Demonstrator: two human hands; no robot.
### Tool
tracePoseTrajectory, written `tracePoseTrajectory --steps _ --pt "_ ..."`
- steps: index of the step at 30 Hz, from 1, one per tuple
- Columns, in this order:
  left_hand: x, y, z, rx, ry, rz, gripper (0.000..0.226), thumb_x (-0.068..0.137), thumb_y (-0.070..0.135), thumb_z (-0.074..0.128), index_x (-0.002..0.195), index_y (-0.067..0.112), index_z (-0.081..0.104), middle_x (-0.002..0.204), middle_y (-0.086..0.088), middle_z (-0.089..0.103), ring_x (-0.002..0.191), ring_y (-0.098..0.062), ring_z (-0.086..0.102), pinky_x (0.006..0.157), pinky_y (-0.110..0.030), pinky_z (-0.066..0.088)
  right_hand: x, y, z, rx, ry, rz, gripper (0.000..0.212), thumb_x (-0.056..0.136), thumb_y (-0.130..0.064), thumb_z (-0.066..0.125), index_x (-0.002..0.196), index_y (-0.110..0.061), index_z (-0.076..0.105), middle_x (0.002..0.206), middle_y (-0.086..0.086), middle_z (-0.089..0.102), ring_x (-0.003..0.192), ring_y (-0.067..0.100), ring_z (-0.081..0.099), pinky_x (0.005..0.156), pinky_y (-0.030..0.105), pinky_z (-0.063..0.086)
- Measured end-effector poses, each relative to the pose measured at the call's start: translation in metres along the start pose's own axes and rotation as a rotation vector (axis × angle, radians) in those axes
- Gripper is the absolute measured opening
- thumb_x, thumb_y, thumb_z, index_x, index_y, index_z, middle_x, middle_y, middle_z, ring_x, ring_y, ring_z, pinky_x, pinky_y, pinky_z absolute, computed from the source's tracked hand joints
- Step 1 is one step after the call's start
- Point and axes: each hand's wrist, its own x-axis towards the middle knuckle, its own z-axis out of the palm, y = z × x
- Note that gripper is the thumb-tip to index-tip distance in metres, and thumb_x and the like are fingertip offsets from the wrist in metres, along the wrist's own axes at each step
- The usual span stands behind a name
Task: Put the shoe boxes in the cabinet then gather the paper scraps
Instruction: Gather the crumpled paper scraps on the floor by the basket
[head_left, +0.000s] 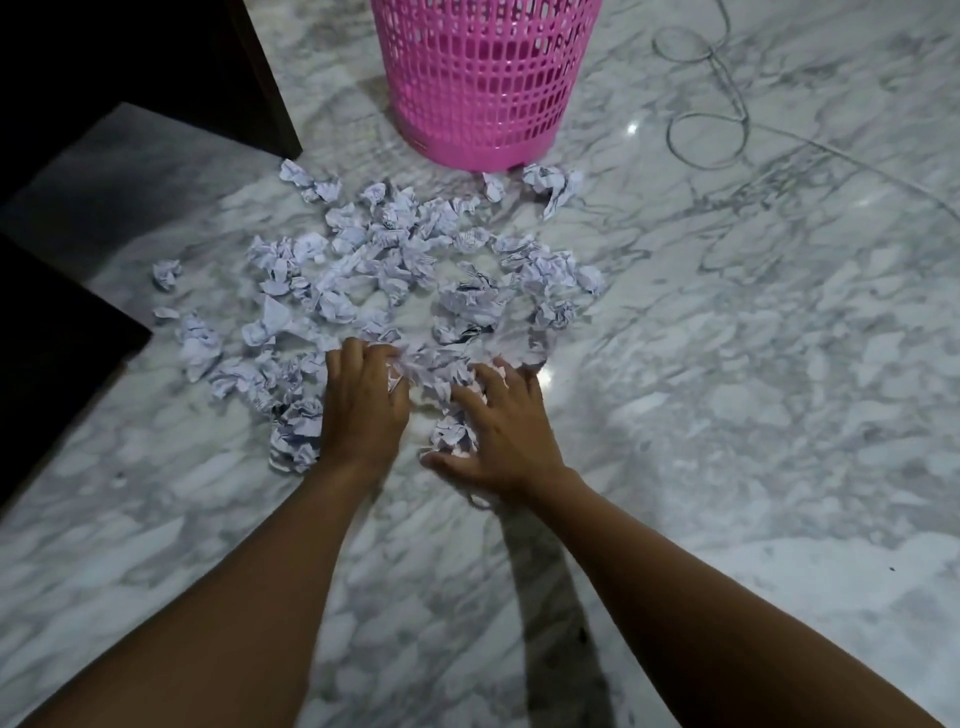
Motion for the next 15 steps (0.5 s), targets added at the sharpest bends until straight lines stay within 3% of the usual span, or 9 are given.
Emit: tracePoseTrajectory --steps 3,5,7,10,12,15 --pt "0.001 -0.003 0.003 0.048 -0.037 -0.016 0.037 0.086 0.009 0.055 0.123 0.014 0.056 0.141 -0.015 0.032 0.133 -0.032 0.027 0.097 -0.050 0.045 -0.007 -0.005 0.015 0.080 0.210 -0.064 0.044 0.078 -0.042 0.071 0.114 -0.017 0.067 0.118 0.011 0.063 0.111 0.036 0.053 0.087 0.048 0.049" --pt "0.005 -0.009 0.008 -0.008 -0.139 -0.040 0.056 0.090 0.006 0.050 0.141 0.028 0.043 0.159 -0.006 0.015 0.146 -0.031 0.014 0.110 -0.047 0.032 -0.010 -0.007 0.018 0.147 0.224 -0.071 0.041 0.075 -0.039 0.078 0.105 -0.014 0.066 0.107 0.009 0.063 0.097 0.029 0.055 0.070 0.038 0.050" --pt "0.009 -0.020 0.014 -0.014 -0.235 -0.009 0.067 0.092 0.004 0.046 0.149 0.036 0.030 0.158 -0.009 0.021 0.144 -0.034 0.023 0.118 -0.051 0.024 -0.010 -0.005 0.011 0.241 0.178 -0.046 0.045 0.071 -0.044 0.082 0.097 -0.013 0.062 0.096 0.006 0.060 0.084 0.025 0.053 0.059 0.032 0.042" --pt "0.014 -0.033 0.021 0.021 -0.222 0.055 0.063 0.088 0.002 0.048 0.144 0.029 0.041 0.144 -0.013 0.041 0.127 -0.037 0.042 0.104 -0.054 0.039 -0.003 0.001 -0.010 0.415 0.175 0.062 0.029 0.072 -0.028 0.074 0.093 -0.014 0.059 0.093 0.005 0.058 0.080 0.029 0.057 0.060 0.036 0.044" --pt "0.014 -0.031 0.023 0.010 -0.197 0.063 0.057 0.087 0.002 0.050 0.140 0.023 0.048 0.141 -0.011 0.044 0.126 -0.034 0.043 0.105 -0.050 0.037 -0.004 0.003 -0.019 0.495 0.290 0.162 0.024 0.073 -0.020 0.063 0.096 -0.012 0.061 0.095 0.006 0.061 0.083 0.028 0.060 0.066 0.036 0.044" --pt "0.013 -0.027 0.024 0.001 -0.172 0.063 0.053 0.089 0.004 0.051 0.139 0.021 0.049 0.138 -0.009 0.047 0.129 -0.030 0.039 0.109 -0.046 0.029 -0.021 -0.012 -0.018 0.461 0.345 0.152 0.033 0.078 -0.028 0.054 0.108 -0.015 0.064 0.101 0.006 0.067 0.086 0.022 0.062 0.068 0.029 0.047"
